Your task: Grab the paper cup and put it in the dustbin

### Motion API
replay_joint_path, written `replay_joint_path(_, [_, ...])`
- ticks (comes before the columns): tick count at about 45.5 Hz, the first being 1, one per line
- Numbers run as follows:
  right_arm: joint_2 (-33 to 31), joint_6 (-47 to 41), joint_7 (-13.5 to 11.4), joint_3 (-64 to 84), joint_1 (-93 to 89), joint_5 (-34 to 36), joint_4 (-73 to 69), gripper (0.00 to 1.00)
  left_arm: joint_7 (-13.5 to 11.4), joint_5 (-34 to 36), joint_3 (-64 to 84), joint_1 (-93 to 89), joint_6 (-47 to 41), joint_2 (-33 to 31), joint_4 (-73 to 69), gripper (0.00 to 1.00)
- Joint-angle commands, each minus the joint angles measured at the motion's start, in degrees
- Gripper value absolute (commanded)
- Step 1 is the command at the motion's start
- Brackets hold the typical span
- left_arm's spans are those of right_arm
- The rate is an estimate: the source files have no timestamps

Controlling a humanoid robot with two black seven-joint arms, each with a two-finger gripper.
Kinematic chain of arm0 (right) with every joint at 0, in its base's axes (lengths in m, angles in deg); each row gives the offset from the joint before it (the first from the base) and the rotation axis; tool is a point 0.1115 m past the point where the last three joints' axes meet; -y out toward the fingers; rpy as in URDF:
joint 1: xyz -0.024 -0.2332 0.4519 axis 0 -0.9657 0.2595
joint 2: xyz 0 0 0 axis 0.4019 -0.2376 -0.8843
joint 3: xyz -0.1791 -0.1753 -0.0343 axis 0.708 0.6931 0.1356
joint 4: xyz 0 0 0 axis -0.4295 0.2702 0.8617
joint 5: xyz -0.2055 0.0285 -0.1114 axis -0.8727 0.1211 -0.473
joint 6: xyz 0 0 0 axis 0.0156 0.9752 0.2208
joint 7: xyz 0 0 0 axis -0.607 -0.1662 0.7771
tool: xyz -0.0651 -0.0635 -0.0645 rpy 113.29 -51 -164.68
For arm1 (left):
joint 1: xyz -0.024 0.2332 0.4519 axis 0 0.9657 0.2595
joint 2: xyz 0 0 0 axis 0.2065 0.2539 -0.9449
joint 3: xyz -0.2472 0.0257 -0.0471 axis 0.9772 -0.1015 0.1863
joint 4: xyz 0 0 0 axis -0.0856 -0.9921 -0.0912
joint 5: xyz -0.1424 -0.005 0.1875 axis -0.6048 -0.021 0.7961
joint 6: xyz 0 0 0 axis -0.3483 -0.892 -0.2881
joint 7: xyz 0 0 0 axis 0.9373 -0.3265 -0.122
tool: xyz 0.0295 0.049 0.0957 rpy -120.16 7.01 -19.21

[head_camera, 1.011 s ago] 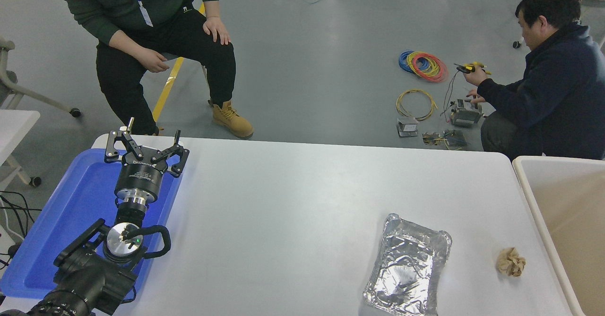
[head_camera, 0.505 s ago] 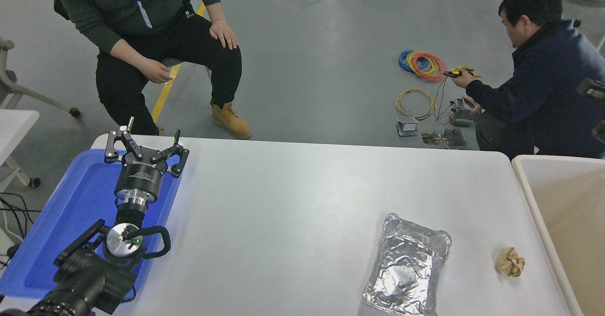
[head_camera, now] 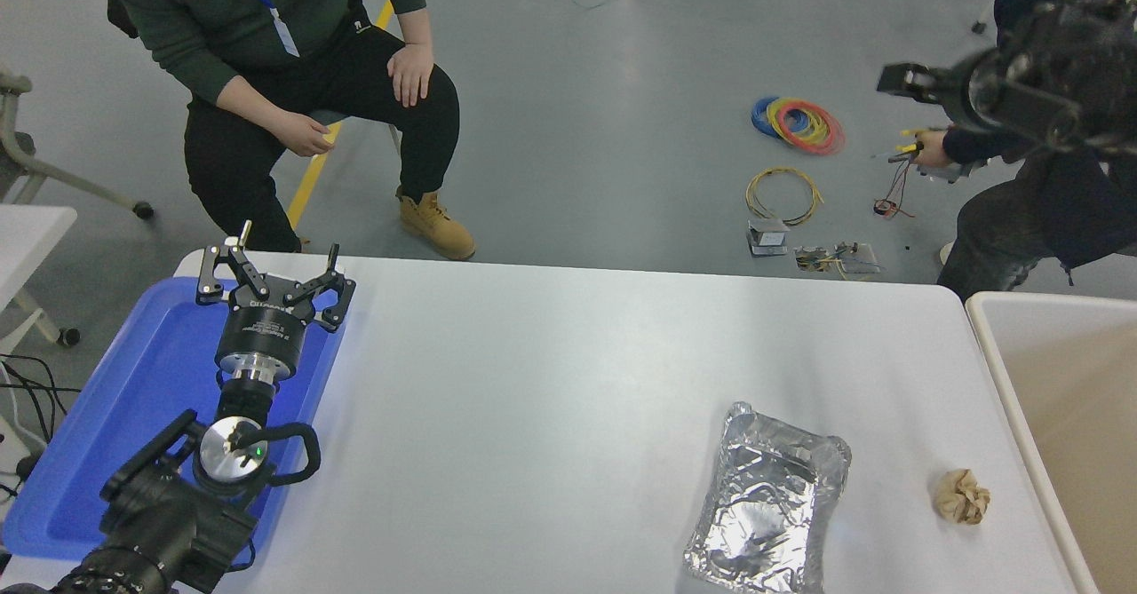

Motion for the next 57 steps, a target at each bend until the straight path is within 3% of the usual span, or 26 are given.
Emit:
replay_joint_path(1, [0.9, -11.0, 0.0, 0.5, 8.7, 0.0, -8.1, 1.00, 0.0, 0.0, 0.0, 0.0, 0.0, 0.0, 0.0, 1.00])
replay_joint_path(8, [0.0, -21.0, 0.0, 0.7, 12.3, 0.0, -12.0, 1.00, 0.0, 0.0, 0.0, 0.0, 0.0, 0.0, 0.0, 1.00])
replay_joint_path(34, [-4.2, -21.0, -0.3, 0.8, 19.5, -1.9, -32.5, 1.00, 0.0, 0.0, 0.0, 0.0, 0.0, 0.0, 0.0, 1.00])
replay_joint_path(57, [-4.2, -21.0, -0.4, 0.8, 17.8, -2.1, -33.2, 1.00, -0.1, 0.0, 0.0, 0.0, 0.0, 0.0, 0.0, 1.00])
